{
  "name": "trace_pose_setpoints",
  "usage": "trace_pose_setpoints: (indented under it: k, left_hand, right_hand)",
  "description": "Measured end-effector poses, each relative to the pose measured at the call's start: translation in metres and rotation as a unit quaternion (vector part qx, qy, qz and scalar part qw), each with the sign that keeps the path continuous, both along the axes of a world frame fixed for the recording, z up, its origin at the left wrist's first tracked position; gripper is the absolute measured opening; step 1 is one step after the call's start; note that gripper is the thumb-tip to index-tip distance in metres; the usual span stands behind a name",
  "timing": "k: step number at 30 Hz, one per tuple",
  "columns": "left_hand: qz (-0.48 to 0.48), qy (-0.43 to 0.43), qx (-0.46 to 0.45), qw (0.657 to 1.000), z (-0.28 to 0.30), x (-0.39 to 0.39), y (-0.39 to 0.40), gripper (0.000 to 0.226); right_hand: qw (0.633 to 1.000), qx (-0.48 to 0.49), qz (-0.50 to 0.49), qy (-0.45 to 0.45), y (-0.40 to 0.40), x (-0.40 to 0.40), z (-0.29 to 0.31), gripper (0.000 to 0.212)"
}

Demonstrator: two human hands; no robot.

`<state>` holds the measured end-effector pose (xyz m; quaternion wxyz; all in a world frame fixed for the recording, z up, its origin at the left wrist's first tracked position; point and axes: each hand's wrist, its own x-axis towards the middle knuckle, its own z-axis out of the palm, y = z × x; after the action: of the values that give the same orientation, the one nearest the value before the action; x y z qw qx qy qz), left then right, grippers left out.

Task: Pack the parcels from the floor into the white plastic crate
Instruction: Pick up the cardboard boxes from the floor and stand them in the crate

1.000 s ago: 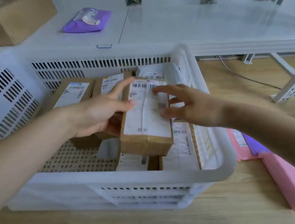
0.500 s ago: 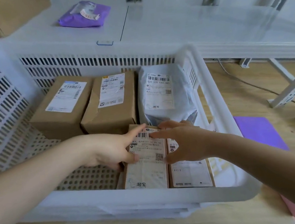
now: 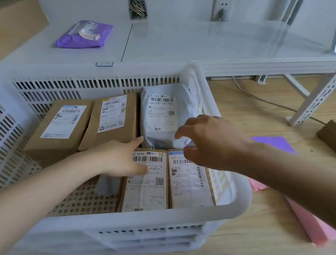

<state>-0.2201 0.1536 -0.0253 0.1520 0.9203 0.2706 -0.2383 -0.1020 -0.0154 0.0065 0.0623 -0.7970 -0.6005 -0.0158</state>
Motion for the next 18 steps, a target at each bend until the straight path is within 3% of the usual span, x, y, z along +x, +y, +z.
trace_pose_setpoints:
  k: [4, 7, 10, 14, 18]
  left_hand:
    - [-0.067, -0.107, 0.158, 0.979, 0.003, 0.014, -0.017, 0.059]
    - [-0.085, -0.177, 0.202, 0.96, 0.014, 0.033, -0.034, 0.038]
    - [-0.107, -0.219, 0.242, 0.939, 0.029, 0.06, -0.058, 0.033]
    - [-0.109, -0.258, 0.256, 0.925, 0.046, 0.099, -0.092, 0.037]
    - [-0.013, -0.324, 0.158, 0.933, 0.062, 0.141, -0.123, 0.03]
  right_hand:
    - [0.995, 0.066, -0.039, -0.069, -0.029, 0.017, 0.016, 0.027]
    - [0.99, 0.065, -0.064, -0.103, -0.057, 0.034, 0.025, 0.024]
    - [0.986, 0.068, -0.105, -0.106, -0.089, 0.056, 0.029, 0.031]
    - [0.978, 0.053, -0.181, -0.09, -0.135, 0.089, 0.029, 0.04]
    - [0.968, 0.03, -0.244, -0.058, -0.176, 0.125, 0.027, 0.037]
